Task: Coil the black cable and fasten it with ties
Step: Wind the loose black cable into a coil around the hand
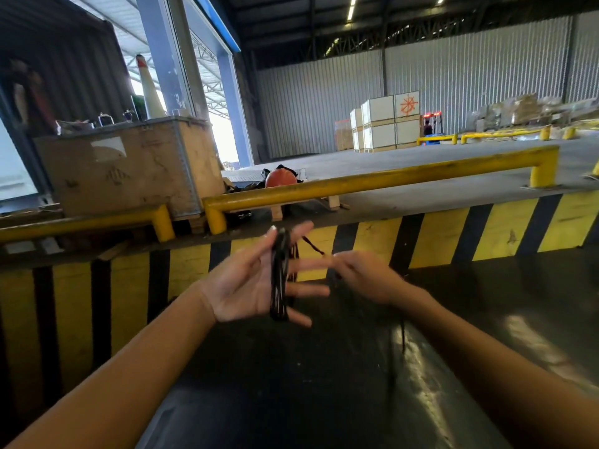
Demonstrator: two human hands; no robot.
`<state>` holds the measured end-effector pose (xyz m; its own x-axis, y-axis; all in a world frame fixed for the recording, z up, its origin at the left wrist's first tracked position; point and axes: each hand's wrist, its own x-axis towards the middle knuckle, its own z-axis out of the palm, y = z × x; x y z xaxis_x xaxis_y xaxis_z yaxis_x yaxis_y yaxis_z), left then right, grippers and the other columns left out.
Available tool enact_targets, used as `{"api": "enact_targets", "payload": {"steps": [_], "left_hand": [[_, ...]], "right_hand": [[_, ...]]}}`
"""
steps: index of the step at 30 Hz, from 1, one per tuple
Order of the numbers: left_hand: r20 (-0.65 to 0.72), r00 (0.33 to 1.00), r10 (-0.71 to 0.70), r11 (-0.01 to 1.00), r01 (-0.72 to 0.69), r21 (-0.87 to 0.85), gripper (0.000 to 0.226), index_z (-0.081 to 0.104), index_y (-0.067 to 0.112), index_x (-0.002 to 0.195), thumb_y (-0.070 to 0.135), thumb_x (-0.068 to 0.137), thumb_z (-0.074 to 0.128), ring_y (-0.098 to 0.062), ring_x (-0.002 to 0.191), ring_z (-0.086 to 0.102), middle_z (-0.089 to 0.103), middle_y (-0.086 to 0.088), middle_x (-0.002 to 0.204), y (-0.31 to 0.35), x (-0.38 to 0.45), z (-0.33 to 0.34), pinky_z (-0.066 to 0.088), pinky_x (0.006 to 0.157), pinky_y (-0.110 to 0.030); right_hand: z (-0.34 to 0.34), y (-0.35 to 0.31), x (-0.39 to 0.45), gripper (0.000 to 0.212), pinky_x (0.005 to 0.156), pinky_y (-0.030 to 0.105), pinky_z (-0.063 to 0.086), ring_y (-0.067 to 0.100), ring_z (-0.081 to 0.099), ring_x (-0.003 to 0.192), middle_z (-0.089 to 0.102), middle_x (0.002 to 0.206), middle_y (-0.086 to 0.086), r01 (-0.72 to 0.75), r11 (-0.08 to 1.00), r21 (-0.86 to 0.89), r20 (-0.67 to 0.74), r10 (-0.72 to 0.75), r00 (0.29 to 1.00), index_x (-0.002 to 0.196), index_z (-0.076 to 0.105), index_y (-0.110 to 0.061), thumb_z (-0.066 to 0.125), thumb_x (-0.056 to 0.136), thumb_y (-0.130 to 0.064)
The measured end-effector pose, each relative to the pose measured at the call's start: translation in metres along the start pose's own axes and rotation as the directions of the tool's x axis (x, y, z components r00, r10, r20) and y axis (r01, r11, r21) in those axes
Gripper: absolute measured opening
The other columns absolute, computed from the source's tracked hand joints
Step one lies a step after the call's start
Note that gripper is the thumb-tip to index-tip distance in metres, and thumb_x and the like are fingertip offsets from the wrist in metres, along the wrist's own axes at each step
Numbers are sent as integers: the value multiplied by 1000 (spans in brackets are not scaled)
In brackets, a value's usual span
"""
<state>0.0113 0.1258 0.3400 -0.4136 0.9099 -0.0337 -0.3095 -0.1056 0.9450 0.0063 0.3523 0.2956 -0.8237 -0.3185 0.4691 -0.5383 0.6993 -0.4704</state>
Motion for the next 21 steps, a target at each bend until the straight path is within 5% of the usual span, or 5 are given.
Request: {"api": "enact_targets", "payload": {"steps": [3, 7, 11, 18, 21], "left_hand": [[-111, 964, 241, 955, -256, -147, 47, 36, 39, 141, 49, 96, 31, -41, 131, 41, 36, -15, 148, 10, 9, 6, 31, 99, -70], [-500, 706, 502, 843, -528, 100, 46, 38, 41, 140, 50, 97, 25, -34, 130, 45, 41, -10, 146, 18, 18, 7, 34, 97, -67], [-659, 505, 558, 830, -355, 431, 44, 29, 37, 144, 43, 100, 22, -28, 144, 20, 27, -6, 156, 16, 13, -9, 15, 110, -60], [-657, 746, 110, 519, 520, 678, 41, 44, 32, 132, 47, 97, 31, -30, 115, 53, 53, -6, 126, -7, 4, -11, 45, 93, -38], [-626, 759, -182, 597, 591, 543, 51, 38, 23, 140, 48, 96, 33, -23, 112, 53, 55, -3, 122, -20, 11, 0, 43, 91, -35]], "right_hand": [[38, -3, -17, 26, 62, 22, 47, 15, 60, 65, 59, 72, 0, -45, 994, 101, 130, 32, 991, 86, 58, -16, 40, 98, -30], [59, -13, -30, 24, 61, 21, 46, 3, 57, 64, 57, 72, -5, -50, 988, 147, 252, 12, 968, 93, 58, -15, 41, 97, -32], [32, -19, -26, 21, 63, 20, 47, 2, 56, 64, 58, 76, -6, 39, 999, 34, 229, -46, 972, 95, 59, -17, 44, 96, -32], [-26, 1, 1, 21, 67, 25, 46, 5, 54, 69, 61, 78, -5, 19, 975, -220, -112, -45, 993, 83, 60, -23, 56, 87, -44], [-29, 10, 11, 25, 66, 29, 46, 9, 54, 73, 59, 79, -6, -29, 990, -136, -258, -7, 966, 79, 57, -22, 63, 81, -47]]}}
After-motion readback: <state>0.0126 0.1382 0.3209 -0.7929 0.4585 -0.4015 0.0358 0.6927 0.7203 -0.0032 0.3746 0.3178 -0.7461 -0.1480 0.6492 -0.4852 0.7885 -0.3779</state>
